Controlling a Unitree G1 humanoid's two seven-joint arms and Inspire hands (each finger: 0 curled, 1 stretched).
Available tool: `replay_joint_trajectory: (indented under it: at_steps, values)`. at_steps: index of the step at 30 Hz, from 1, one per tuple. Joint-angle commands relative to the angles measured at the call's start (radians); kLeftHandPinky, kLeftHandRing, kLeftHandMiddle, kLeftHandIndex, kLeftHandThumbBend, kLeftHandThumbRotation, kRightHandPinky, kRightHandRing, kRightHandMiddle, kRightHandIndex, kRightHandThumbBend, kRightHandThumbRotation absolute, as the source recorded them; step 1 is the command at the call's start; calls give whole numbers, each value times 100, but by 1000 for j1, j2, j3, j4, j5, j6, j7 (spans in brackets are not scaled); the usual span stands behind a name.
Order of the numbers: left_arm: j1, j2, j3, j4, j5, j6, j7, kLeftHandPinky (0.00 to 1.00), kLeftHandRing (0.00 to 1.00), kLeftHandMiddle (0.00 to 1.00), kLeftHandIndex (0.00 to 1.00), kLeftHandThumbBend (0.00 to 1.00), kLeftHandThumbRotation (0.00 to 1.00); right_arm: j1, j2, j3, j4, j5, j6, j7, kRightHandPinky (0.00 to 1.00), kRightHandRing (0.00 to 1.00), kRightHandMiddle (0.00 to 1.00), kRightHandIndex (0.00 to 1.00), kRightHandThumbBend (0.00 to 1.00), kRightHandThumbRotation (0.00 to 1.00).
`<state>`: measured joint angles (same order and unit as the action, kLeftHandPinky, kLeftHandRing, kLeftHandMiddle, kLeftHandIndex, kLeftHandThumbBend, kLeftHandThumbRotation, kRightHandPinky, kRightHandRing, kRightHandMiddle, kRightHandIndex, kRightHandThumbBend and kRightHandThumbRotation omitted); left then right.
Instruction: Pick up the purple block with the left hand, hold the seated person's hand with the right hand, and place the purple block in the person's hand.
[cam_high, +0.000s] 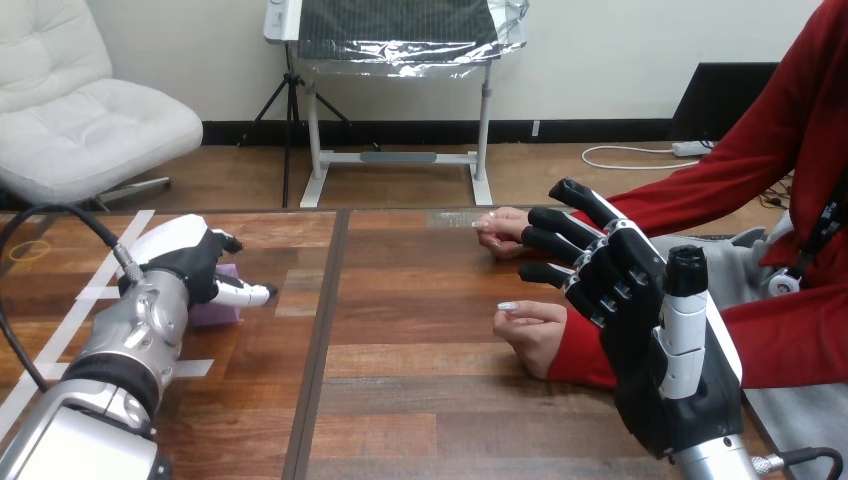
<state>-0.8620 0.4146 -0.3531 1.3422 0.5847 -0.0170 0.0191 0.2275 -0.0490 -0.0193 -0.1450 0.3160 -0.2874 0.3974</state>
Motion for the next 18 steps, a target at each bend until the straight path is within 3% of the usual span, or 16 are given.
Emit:
replay_joint_trajectory:
  at_steps: [1,18]
  values:
    - [-42,-1,-18,-5,12,5,1,98,91,89,87,60,34,-55,-11,-7,-17,7,-17,5,72,81,81,86,82,99]
    - [-47,-1,-35,1,13,30,-20,98,92,90,88,60,23,-55,-9,-7,-17,8,-17,5,71,81,81,86,84,98]
